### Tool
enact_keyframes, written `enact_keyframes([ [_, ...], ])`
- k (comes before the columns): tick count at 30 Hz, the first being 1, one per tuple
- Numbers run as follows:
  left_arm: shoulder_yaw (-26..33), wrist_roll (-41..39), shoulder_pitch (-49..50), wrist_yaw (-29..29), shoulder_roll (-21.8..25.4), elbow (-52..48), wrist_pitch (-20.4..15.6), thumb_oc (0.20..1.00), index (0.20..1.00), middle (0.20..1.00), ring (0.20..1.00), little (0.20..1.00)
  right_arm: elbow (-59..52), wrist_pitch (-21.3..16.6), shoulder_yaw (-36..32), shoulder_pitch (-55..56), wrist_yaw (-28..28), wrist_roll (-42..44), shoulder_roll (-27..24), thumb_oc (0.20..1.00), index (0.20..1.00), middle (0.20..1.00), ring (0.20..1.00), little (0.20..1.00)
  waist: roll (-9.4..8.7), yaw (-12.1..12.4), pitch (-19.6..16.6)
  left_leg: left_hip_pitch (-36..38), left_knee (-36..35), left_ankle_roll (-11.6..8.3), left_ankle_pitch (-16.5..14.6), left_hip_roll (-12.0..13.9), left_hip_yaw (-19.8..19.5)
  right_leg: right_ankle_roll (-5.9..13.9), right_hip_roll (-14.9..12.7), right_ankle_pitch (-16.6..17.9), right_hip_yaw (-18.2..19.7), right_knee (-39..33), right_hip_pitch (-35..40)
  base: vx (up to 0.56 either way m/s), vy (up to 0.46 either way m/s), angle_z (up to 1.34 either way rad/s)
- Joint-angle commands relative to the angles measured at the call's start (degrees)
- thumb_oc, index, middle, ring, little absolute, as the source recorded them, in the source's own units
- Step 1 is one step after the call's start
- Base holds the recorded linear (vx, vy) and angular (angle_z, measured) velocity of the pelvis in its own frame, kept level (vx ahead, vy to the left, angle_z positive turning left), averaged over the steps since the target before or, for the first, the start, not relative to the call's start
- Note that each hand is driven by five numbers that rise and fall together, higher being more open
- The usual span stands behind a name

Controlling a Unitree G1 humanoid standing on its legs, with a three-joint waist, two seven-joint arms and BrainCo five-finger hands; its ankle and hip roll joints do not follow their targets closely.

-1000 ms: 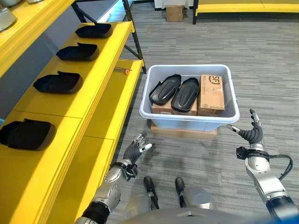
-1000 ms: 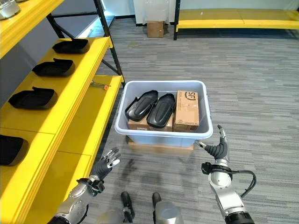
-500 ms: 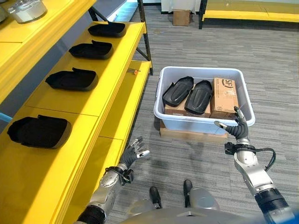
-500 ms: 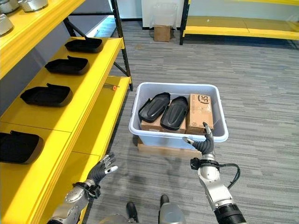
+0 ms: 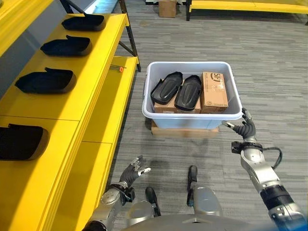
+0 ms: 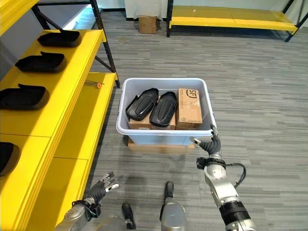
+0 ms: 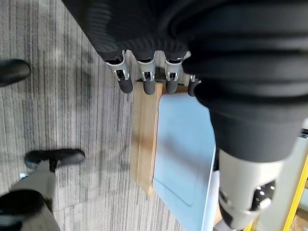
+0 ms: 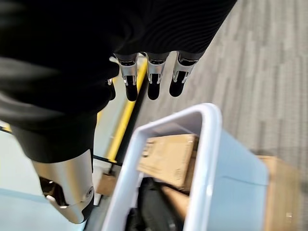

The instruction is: Move parts from the plastic box to the shelf.

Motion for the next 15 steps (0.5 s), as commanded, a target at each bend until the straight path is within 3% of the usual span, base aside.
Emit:
enact_keyframes([
  [1, -0.66, 0.55, -0.06, -0.81, 2.35, -4.06, -2.77, 1.0, 1.0, 1.0, 1.0, 1.0, -2.63, -2.06, -0.66, -3.62, -0.96, -0.6, 0.36, 1.0, 1.0, 1.0, 1.0, 1.0, -1.95, 1.46, -1.6, 2.06, 3.22, 1.85, -7.38, -3.71, 1.35, 0.48, -1.57, 0.31, 0.85, 4.32, -5.81, 0.16, -0.163, -0.08],
  [9, -1.08, 1.36, -4.94, -2.91, 2.12, -5.0, -2.79, 1.0, 1.0, 1.0, 1.0, 1.0, -3.84, -4.91, 0.0, -4.3, -2.4, -5.74, -3.34, 1.0, 1.0, 1.0, 1.0, 1.0, 0.01, -0.03, -1.31, -1.68, 6.35, -0.73, -7.39, -0.61, 2.47, -3.08, -0.11, -6.63, 0.96, 6.03, -3.22, 0.17, -0.138, 0.13],
  [12, -2.23, 2.03, -7.53, -2.13, 1.56, -4.48, -2.17, 1.0, 1.0, 1.0, 1.0, 1.0, -4.62, -6.55, -0.47, -3.87, -2.44, -6.77, -4.94, 1.0, 1.0, 1.0, 1.0, 1.0, 1.53, -1.52, -1.27, -2.77, 13.28, -1.55, -7.36, 0.12, 4.06, -5.48, 0.45, -10.13, -0.17, 9.4, -4.12, 0.19, -0.207, 0.1],
  [15, -1.98, 1.74, -8.71, -1.82, 1.75, -4.05, -2.74, 1.0, 1.0, 1.0, 1.0, 1.0, -5.42, -7.22, -0.48, -2.94, -1.18, -6.43, -5.26, 1.0, 1.0, 1.0, 1.0, 1.0, 2.1, -2.22, -1.16, -3.91, 21.03, -2.91, -4.6, 1.15, 3.85, -7.42, 1.76, -11.86, -0.14, 10.34, -4.45, 0.08, -0.164, -0.03],
])
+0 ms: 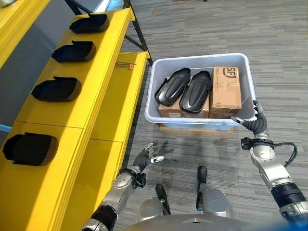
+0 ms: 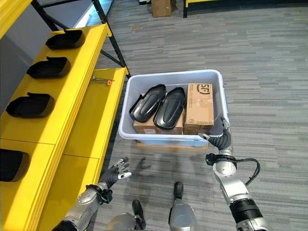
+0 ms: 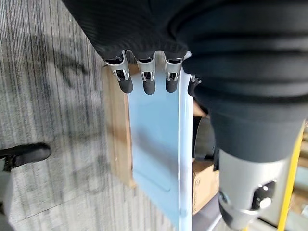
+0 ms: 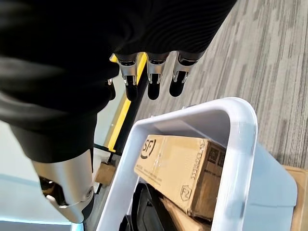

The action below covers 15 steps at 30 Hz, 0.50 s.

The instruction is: Move parts from the plastic box to the shelf.

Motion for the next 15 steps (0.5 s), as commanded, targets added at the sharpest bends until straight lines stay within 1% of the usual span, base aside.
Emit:
enact_keyframes([
  [1, 1.45, 0.93, 0.49, -0.26, 2.6, -2.81, -1.84, 1.0, 1.0, 1.0, 1.0, 1.0, -4.11, -4.66, 0.02, 0.59, 0.83, -1.41, 0.46, 1.0, 1.0, 1.0, 1.0, 1.0, -5.08, -1.15, -1.77, 0.52, 18.35, 1.12, -9.85, -3.09, 1.29, 0.21, -1.15, -7.86, 3.86, 10.05, -2.59, 0.1, -0.189, -0.01],
  [2, 1.79, 1.46, 0.21, -0.13, 2.86, -2.97, -1.52, 1.0, 1.0, 1.0, 1.0, 1.0, -4.07, -4.81, 0.32, 0.79, 1.0, -0.34, 0.89, 1.0, 1.0, 1.0, 1.0, 1.0, -5.38, -0.97, -1.4, -1.15, 20.66, 1.13, -9.67, -2.94, 0.23, -0.03, -0.87, -7.99, 4.59, 10.21, -2.48, 0.16, -0.067, 0.01],
  [3, 2.35, 1.97, -0.04, 0.13, 3.02, -3.15, -0.82, 1.0, 1.0, 1.0, 1.0, 1.0, -4.58, -4.68, 0.88, 0.87, 1.6, 0.72, 1.43, 1.0, 1.0, 1.0, 1.0, 1.0, -5.75, -0.96, -0.87, -2.42, 17.31, 1.12, -9.14, -1.97, 0.37, 0.3, -0.92, -8.13, 5.1, 10.89, -2.57, 0.15, 0.052, -0.15],
  [4, 2.32, 1.85, -0.08, 0.25, 2.97, -2.95, -0.92, 1.0, 1.0, 1.0, 1.0, 1.0, -4.77, -4.55, 1.08, 0.86, 1.76, 0.82, 1.56, 1.0, 1.0, 1.0, 1.0, 1.0, -5.73, -1.08, -0.79, -2.54, 15.37, 0.95, -8.43, -1.53, 0.38, 0.49, -1.01, -8.17, 5.31, 10.94, -2.54, 0.18, 0.186, -0.24],
  [5, 2.21, 1.5, -0.01, 0.45, 3.01, -2.91, -0.99, 1.0, 1.0, 1.0, 1.0, 1.0, -5.15, -4.3, 1.42, 0.87, 2.09, 1.08, 1.64, 1.0, 1.0, 1.0, 1.0, 1.0, -5.76, -1.17, -0.62, -2.89, 11.73, 0.58, -6.85, -0.68, 0.03, 0.83, -1.32, -8.22, 5.81, 10.82, -2.22, 0.08, 0.2, -0.26],
  [6, 2.18, 1.13, 0.01, 0.62, 3.07, -2.97, -1.05, 1.0, 1.0, 1.0, 1.0, 1.0, -5.38, -4.21, 1.83, 0.82, 2.31, 1.26, 1.64, 1.0, 1.0, 1.0, 1.0, 1.0, -6.0, -1.04, -0.47, -4.13, 8.85, 0.56, -3.87, 0.29, 0.05, 0.66, -1.8, -7.27, 6.07, 10.4, -2.33, 0.07, 0.192, -0.23],
  [7, 2.15, 0.98, 0.02, 0.68, 3.08, -2.97, -1.07, 1.0, 1.0, 1.0, 1.0, 1.0, -5.42, -4.24, 2.0, 0.82, 2.31, 1.45, 1.62, 1.0, 1.0, 1.0, 1.0, 1.0, -6.03, -1.01, -0.4, -4.43, 8.0, 0.35, -3.13, 0.67, -0.23, 0.75, -1.96, -7.33, 6.27, 10.34, -2.14, 0.12, 0.273, -0.22],
  [8, 2.04, -0.07, 0.04, 0.95, 3.21, -3.41, -0.53, 1.0, 1.0, 1.0, 1.0, 1.0, -5.88, -3.78, 2.85, 0.91, 2.5, 1.86, 1.44, 1.0, 1.0, 1.0, 1.0, 1.0, -6.09, -0.78, -0.07, -6.21, 4.35, -0.66, 0.49, 3.05, -1.42, 0.93, -2.8, -8.0, 6.93, 10.19, -0.86, 0.26, 0.442, -0.35],
  [9, 2.37, -1.01, -0.05, 0.69, 3.25, -3.31, -0.48, 1.0, 1.0, 1.0, 1.0, 1.0, -5.93, -3.62, 4.05, 0.92, 2.13, 1.97, 1.17, 1.0, 1.0, 1.0, 1.0, 1.0, -6.28, -0.3, 0.66, -9.02, 3.18, -1.52, 4.46, 5.29, -3.76, 0.56, -3.67, -8.77, 8.27, 10.79, 0.4, 0.3, 0.502, -0.41],
  [10, 2.59, -2.07, -0.01, 0.76, 3.36, -3.01, -0.52, 1.0, 1.0, 1.0, 1.0, 1.0, -5.39, -3.62, 4.26, 0.71, 2.83, 2.4, 0.97, 1.0, 1.0, 1.0, 1.0, 1.0, -6.25, -0.19, 0.98, -8.71, 2.87, -1.14, 3.06, 4.9, -4.34, 0.82, -4.26, -9.64, 8.51, 11.78, 0.79, 0.28, 0.499, -0.87],
  [11, 3.24, -2.94, 0.04, 0.44, 3.27, -2.46, -0.3, 1.0, 1.0, 1.0, 1.0, 1.0, -3.98, -3.62, 4.51, 0.18, 3.08, 3.34, 1.25, 1.0, 1.0, 1.0, 1.0, 1.0, -5.78, 0.0, 1.31, -8.48, 3.51, -1.12, 1.71, 5.2, -4.22, 0.76, -4.86, -10.5, 8.15, 13.68, 0.5, 0.22, 0.407, -1.22],
  [12, 3.25, -3.23, -0.12, -0.69, 3.13, -2.2, 0.42, 1.0, 1.0, 1.0, 1.0, 1.0, -3.52, -3.14, 4.46, -0.25, 2.72, 4.08, 1.64, 1.0, 1.0, 1.0, 1.0, 1.0, -5.12, -0.22, 1.46, -6.58, 2.81, -1.19, -0.05, 4.76, -2.93, 1.05, -5.05, -10.78, 7.3, 15.14, -0.04, 0.2, 0.391, -1.19],
  [13, 3.08, -2.69, -0.1, -1.07, 2.94, -2.06, 0.95, 1.0, 1.0, 1.0, 1.0, 1.0, -3.33, -3.26, 4.18, -0.36, 2.17, 3.49, 1.93, 1.0, 1.0, 1.0, 1.0, 1.0, -4.86, -0.23, 1.53, -5.85, 2.49, -1.09, -1.01, 4.2, -2.79, 1.35, -5.22, -10.72, 7.21, 15.62, -0.26, 0.15, 0.291, -0.61],
  [15, 2.34, -1.9, 0.23, -1.6, 2.69, -0.79, 0.52, 1.0, 1.0, 1.0, 1.0, 1.0, -3.19, -2.57, 3.48, -1.14, 2.08, 3.77, 2.45, 1.0, 1.0, 1.0, 1.0, 1.0, -4.54, -0.04, 1.84, -3.99, 1.4, -0.46, -3.6, 2.31, -2.47, 2.48, -5.91, -9.79, 7.31, 16.11, -1.03, 0.13, 0.219, 0.08],
])
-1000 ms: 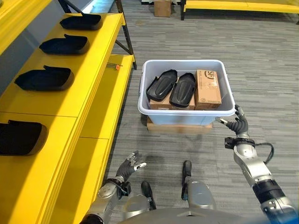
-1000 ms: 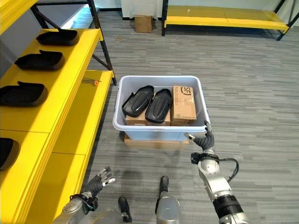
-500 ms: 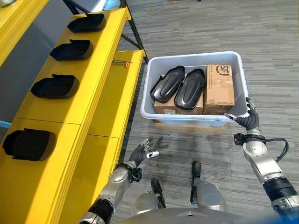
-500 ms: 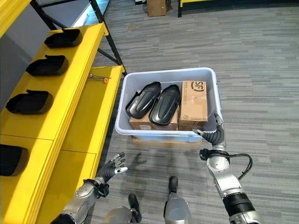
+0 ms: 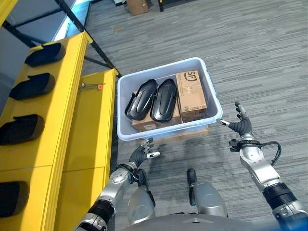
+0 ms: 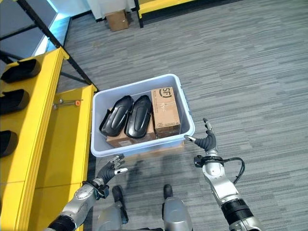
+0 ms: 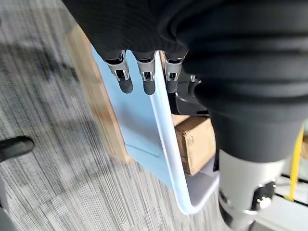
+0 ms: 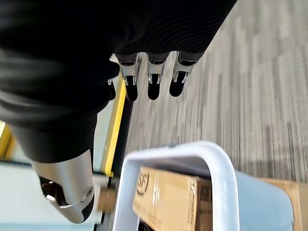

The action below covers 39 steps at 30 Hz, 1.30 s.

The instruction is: Move parts from the plastic box to the shelf.

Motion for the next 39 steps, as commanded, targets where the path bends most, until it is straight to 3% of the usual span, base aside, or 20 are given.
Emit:
enact_keyframes([
  [1, 0.55, -0.9, 2.78, -1.29, 1.27, -1.84, -1.36, 1.0, 1.0, 1.0, 1.0, 1.0, -2.2, -1.21, -1.61, -1.47, 0.19, 0.75, 0.1, 1.0, 1.0, 1.0, 1.0, 1.0, 0.22, 2.62, -0.66, 2.59, 0.05, 3.75, -5.55, -2.28, 1.62, 6.68, -7.07, -2.65, -1.47, 5.36, -2.43, 0.1, 0.205, 0.4],
  [7, 0.31, -1.8, 4.01, 0.15, 2.25, -2.77, -2.96, 1.0, 1.0, 1.0, 1.0, 1.0, -3.38, -0.45, -1.63, -4.69, 0.77, 2.98, 0.97, 1.0, 1.0, 1.0, 1.0, 1.0, 0.0, 3.98, 0.33, 3.1, -1.36, 4.97, -6.86, -4.03, 2.18, 8.3, -8.08, -0.6, -1.62, 3.56, -3.76, 0.01, 0.058, 0.11],
  [12, -0.02, -2.44, 3.78, 0.94, 3.45, -4.9, -2.91, 1.0, 1.0, 1.0, 1.0, 1.0, -4.2, -0.75, -2.64, -10.58, 0.16, 4.43, 0.78, 1.0, 1.0, 1.0, 1.0, 1.0, -0.02, 6.08, 2.27, 0.4, 0.58, 5.51, -7.57, -4.78, 0.29, 7.65, -7.82, -1.26, -2.04, 4.5, -4.85, -0.01, -0.022, 0.09],
  [16, -0.81, -4.27, 1.81, 2.21, 5.06, -6.63, -3.23, 1.0, 1.0, 1.0, 1.0, 1.0, -4.57, 2.15, -2.86, -21.98, -2.27, 6.5, -0.2, 1.0, 1.0, 1.0, 1.0, 1.0, 0.73, 8.49, 5.17, -3.42, 1.59, 5.62, -7.35, -5.69, -1.66, 6.73, -7.29, -2.3, -2.72, 6.35, -7.66, -0.1, -0.038, 0.03],
  [23, -0.94, -5.95, 1.37, 3.95, 5.5, -9.49, -4.61, 1.0, 1.0, 1.0, 1.0, 1.0, -1.47, 6.53, -3.78, -30.41, -6.88, 13.06, -1.1, 1.0, 1.0, 1.0, 1.0, 1.0, 2.09, 11.0, 8.19, -7.85, 3.42, 5.96, -7.01, -6.9, -3.43, 5.97, -7.48, -3.27, -3.34, 9.98, -11.99, -0.07, -0.016, 0.1],
  [31, -3.4, -6.8, 0.9, 5.56, 6.34, -15.34, -3.12, 1.0, 1.0, 1.0, 1.0, 1.0, 7.16, 6.36, -5.24, -36.55, -8.98, 15.97, -0.87, 1.0, 1.0, 1.0, 1.0, 1.0, 4.15, 13.19, 9.49, -14.61, 5.42, 6.8, -6.75, -8.62, -4.56, 5.76, -8.39, -4.5, -3.33, 15.28, -19.44, -0.05, 0.002, 0.09],
  [33, -3.94, -6.6, 1.06, 6.25, 6.34, -16.04, -2.77, 1.0, 1.0, 1.0, 1.0, 1.0, 11.36, 5.82, -5.65, -38.39, -12.41, 18.42, -0.67, 1.0, 1.0, 1.0, 1.0, 1.0, 4.34, 13.92, 9.49, -18.1, 6.07, 7.13, -6.77, -9.05, -4.65, 5.78, -8.28, -4.81, -2.72, 16.75, -23.08, -0.05, -0.032, 0.08],
  [35, -4.22, -7.01, 1.61, 6.38, 6.56, -16.99, -2.53, 1.0, 1.0, 1.0, 1.0, 1.0, 14.77, 4.13, -6.64, -38.08, -9.85, 20.19, -0.98, 1.0, 1.0, 1.0, 1.0, 1.0, 4.41, 14.22, 9.49, -20.68, 6.98, 7.31, -6.88, -9.16, -4.84, 5.74, -8.11, -4.95, -2.28, 17.67, -25.45, -0.04, -0.032, 0.1],
  [39, -4.52, -6.96, 2.81, 7.52, 6.45, -17.69, -3.38, 1.0, 1.0, 1.0, 1.0, 1.0, 16.23, 3.39, -5.59, -37.19, -10.46, 21.28, -0.53, 1.0, 1.0, 1.0, 1.0, 1.0, 4.32, 14.25, 9.49, -21.96, 7.5, 7.02, -7.85, -9.42, -5.11, 6.15, -8.15, -6.17, -1.28, 18.47, -26.76, 0.03, 0.0, 0.0],
])
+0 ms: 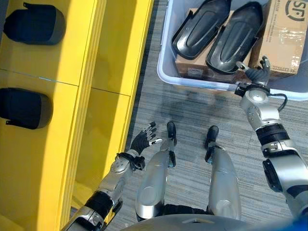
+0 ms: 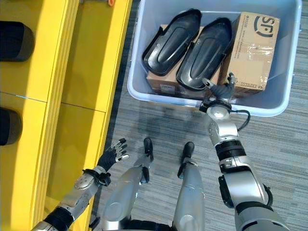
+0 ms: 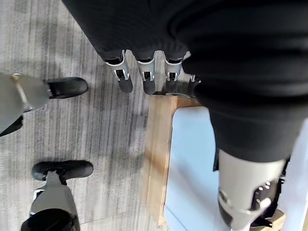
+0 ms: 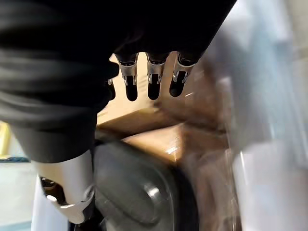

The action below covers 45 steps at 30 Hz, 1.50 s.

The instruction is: Move parts from the plastic box to the shelf.

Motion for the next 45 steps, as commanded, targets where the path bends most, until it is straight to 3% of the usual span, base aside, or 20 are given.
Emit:
enact_keyframes([
  [1, -0.3, -1.94, 4.21, 2.07, 1.69, -5.85, -2.09, 1.0, 1.0, 1.0, 1.0, 1.0, -3.39, -3.44, 0.62, -0.45, -0.32, 2.26, -1.33, 1.0, 1.0, 1.0, 1.0, 1.0, 0.26, -0.34, -1.05, -1.95, 4.9, -1.02, -6.67, 0.63, -3.23, 1.8, -0.23, -5.39, 0.86, 1.9, 3.65, 0.0, 0.0, 0.0],
  [8, 0.2, -2.31, 4.57, 2.49, 1.71, -4.89, -2.06, 1.0, 1.0, 1.0, 1.0, 1.0, -1.75, -5.26, 1.07, 0.31, -0.04, 6.34, -0.8, 1.0, 1.0, 1.0, 1.0, 1.0, 0.06, -0.45, -1.05, -5.11, 5.6, -1.05, -6.51, 0.85, -3.25, 1.72, 0.47, -5.31, 1.67, 2.6, 0.68, 0.0, 0.0, 0.0],
  [14, -0.22, -2.29, 4.7, 2.41, 1.38, -3.95, -3.38, 1.0, 1.0, 1.0, 1.0, 1.0, -0.93, -7.87, 1.38, 0.14, 0.62, 2.49, -1.43, 1.0, 1.0, 1.0, 1.0, 1.0, 0.19, -0.49, -1.05, -7.49, 6.95, -0.92, -6.8, 0.78, -3.4, 1.58, 0.54, -5.39, 2.26, 3.46, -1.42, 0.0, 0.0, 0.0],
  [22, -0.49, -2.63, 5.05, 2.55, 0.82, -4.57, -3.86, 1.0, 1.0, 1.0, 1.0, 1.0, -7.72, -9.68, 3.39, -0.93, -6.07, -20.61, -3.9, 1.0, 1.0, 1.0, 1.0, 1.0, 0.99, -0.65, -1.05, -9.16, 7.56, -0.94, -6.89, 0.25, -3.45, 1.7, 0.32, -5.43, 2.79, 3.83, -2.99, -0.01, 0.045, -0.02],
  [26, -0.25, -2.99, 5.17, 2.59, 0.15, -4.38, -4.42, 1.0, 1.0, 1.0, 1.0, 1.0, -15.56, -6.24, 5.94, -0.58, -10.6, -32.98, -4.32, 1.0, 1.0, 1.0, 1.0, 1.0, 1.24, -0.9, -1.05, -9.52, 7.56, -0.78, -6.91, -0.02, -3.15, 1.91, 0.09, -5.29, 3.11, 3.71, -3.4, 0.0, 0.076, -0.05],
  [28, -0.28, -3.02, 5.25, 2.62, -0.07, -4.05, -4.79, 1.0, 1.0, 1.0, 1.0, 1.0, -16.77, -6.02, 6.58, -0.32, -13.16, -35.44, -4.08, 1.0, 1.0, 1.0, 1.0, 1.0, 1.25, -0.91, -1.05, -9.54, 7.57, -0.73, -6.93, 0.0, -3.06, 1.93, 0.0, -5.23, 3.17, 3.55, -3.3, 0.01, 0.053, 0.01],
  [30, -0.73, -3.12, 5.38, 3.04, -0.71, -3.22, -5.87, 1.0, 1.0, 1.0, 1.0, 1.0, -19.71, -8.14, 6.19, 1.0, -17.99, -38.53, -3.19, 1.0, 1.0, 1.0, 1.0, 1.0, 1.32, -1.19, -1.05, -9.78, 7.64, -0.63, -7.05, -0.08, -2.97, 2.05, -0.12, -5.26, 3.34, 3.71, -3.54, 0.01, 0.062, 0.02],
  [33, -1.13, -3.34, 5.62, 3.07, -1.32, -2.68, -6.72, 1.0, 1.0, 1.0, 1.0, 1.0, -23.29, -9.97, 5.85, 2.6, -19.87, -45.59, -2.26, 1.0, 1.0, 1.0, 1.0, 1.0, 1.52, -1.43, -1.05, -9.83, 7.54, -0.62, -7.01, -0.23, -2.8, 2.1, -0.29, -5.25, 3.49, 3.59, -3.58, 0.02, 0.055, 0.0],
  [35, -1.25, -3.19, 5.76, 3.08, -1.7, -2.55, -6.9, 1.0, 1.0, 1.0, 1.0, 1.0, -26.25, -8.32, 6.52, 3.4, -18.51, -47.75, -1.77, 1.0, 1.0, 1.0, 1.0, 1.0, 1.62, -1.62, -1.05, -9.89, 7.69, -0.58, -7.03, -0.43, -2.63, 2.12, -0.3, -5.15, 3.63, 3.63, -3.76, 0.01, 0.042, -0.02],
  [36, -1.25, -3.04, 5.68, 3.24, -1.9, -2.59, -6.78, 1.0, 1.0, 1.0, 1.0, 1.0, -26.71, -7.36, 7.06, 3.52, -18.74, -47.39, -1.34, 1.0, 1.0, 1.0, 1.0, 1.0, 1.65, -1.62, -1.05, -9.96, 7.68, -0.57, -7.0, -0.46, -2.6, 2.1, -0.3, -5.12, 3.69, 3.66, -3.86, 0.0, 0.0, 0.0],
  [37, -1.15, -2.99, 5.31, 2.89, -1.92, -2.2, -6.55, 1.0, 1.0, 1.0, 1.0, 1.0, -25.23, -2.62, 8.24, 3.39, -19.03, -34.63, -0.5, 1.0, 1.0, 1.0, 1.0, 1.0, 1.61, -1.51, -1.05, -10.21, 7.92, -0.54, -7.15, -0.62, -2.71, 2.0, -0.37, -5.2, 3.78, 3.8, -4.01, 0.0, 0.0, 0.0],
  [38, -1.11, -2.97, 5.25, 2.91, -1.91, -2.22, -6.46, 1.0, 1.0, 1.0, 1.0, 1.0, -24.58, -1.96, 8.13, 3.36, -19.32, -32.45, -0.39, 1.0, 1.0, 1.0, 1.0, 1.0, 1.65, -1.46, -1.05, -10.32, 7.94, -0.53, -7.14, -0.65, -2.71, 1.92, -0.37, -5.24, 3.79, 3.82, -4.07, 0.02, -0.057, 0.01],
  [39, -1.23, -2.84, 4.51, 3.01, -1.7, -1.4, -6.45, 1.0, 1.0, 1.0, 1.0, 1.0, -17.17, -7.12, 6.91, 2.78, -19.61, -28.18, -0.09, 1.0, 1.0, 1.0, 1.0, 1.0, 1.67, -1.02, -1.05, -11.16, 8.59, -0.49, -7.39, -0.71, -3.05, 1.75, -0.36, -5.6, 3.44, 4.23, -4.37, 0.01, -0.054, 0.01],
  [45, -1.46, -3.65, 3.69, 3.05, -1.24, -0.84, -6.03, 1.0, 1.0, 1.0, 1.0, 1.0, -10.68, -8.84, 5.61, -0.71, -16.66, -32.24, -1.77, 1.0, 1.0, 1.0, 1.0, 1.0, 2.37, -0.09, -1.05, -12.64, 9.94, -0.47, -7.65, -0.9, -3.66, 1.5, -0.64, -6.28, 2.79, 5.93, -5.64, 0.0, -0.017, 0.02],
])
